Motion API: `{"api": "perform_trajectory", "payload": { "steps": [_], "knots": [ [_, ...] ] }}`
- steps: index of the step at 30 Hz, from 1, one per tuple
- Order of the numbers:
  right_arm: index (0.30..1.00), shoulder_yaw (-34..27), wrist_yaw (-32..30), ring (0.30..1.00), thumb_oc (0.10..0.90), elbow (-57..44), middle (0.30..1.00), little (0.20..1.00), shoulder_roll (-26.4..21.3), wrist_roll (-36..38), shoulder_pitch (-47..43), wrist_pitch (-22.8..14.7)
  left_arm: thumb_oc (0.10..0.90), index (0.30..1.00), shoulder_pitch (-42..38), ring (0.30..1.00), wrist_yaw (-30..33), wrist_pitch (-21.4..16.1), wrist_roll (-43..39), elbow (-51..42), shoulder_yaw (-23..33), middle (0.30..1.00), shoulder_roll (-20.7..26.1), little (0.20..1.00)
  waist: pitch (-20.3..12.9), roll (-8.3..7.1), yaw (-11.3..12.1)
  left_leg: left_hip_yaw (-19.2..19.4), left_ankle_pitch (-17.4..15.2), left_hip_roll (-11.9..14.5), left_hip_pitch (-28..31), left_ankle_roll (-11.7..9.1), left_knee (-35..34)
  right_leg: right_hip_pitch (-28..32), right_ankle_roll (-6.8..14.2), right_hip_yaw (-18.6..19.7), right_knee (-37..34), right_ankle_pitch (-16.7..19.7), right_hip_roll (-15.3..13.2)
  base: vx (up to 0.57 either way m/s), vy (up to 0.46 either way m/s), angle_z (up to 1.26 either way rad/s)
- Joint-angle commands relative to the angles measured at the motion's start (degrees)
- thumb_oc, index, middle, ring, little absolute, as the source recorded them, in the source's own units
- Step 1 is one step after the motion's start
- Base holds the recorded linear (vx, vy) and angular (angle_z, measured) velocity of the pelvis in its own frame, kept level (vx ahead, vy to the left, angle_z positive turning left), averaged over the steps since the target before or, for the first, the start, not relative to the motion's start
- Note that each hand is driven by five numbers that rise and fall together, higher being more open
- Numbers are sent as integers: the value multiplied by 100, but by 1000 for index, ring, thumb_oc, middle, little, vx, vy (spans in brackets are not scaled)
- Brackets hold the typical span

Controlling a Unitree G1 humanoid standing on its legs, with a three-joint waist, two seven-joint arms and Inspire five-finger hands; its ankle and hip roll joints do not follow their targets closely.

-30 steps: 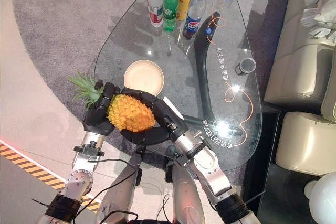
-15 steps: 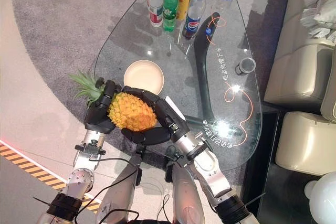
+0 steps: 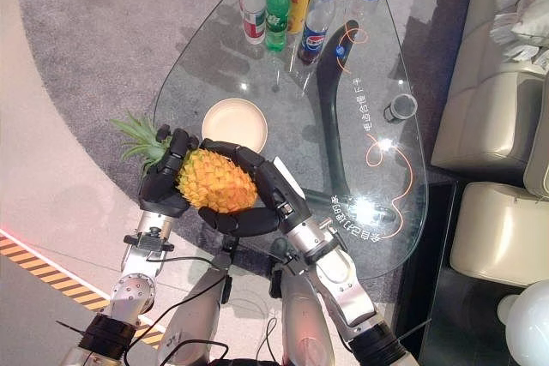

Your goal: Pick up the fruit to the plate

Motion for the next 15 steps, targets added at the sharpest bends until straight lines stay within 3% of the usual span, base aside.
{"api": "perform_trajectory", "payload": {
  "steps": [1, 15],
  "knots": [
    [900, -1575, -2001, 900, 800, -688, 900, 900, 540, 837, -345, -1257, 100, 300, 323, 300, -428, -535, -629, -1436, 767, 300, -427, 200, -157, 79, -114, 491, -436, -168, 72, 186, 546, 417, 242, 227, -792, 611, 78, 0, 0, 0],
    [900, -1714, -2364, 900, 800, -753, 900, 900, 751, 977, -279, -1688, 100, 300, 335, 300, -405, -567, -619, -1463, 809, 300, -453, 200, -157, 106, -140, 499, -412, -153, 91, 181, 512, 427, 223, 233, -804, 616, 95, 0, 0, 0]
  ]
}}
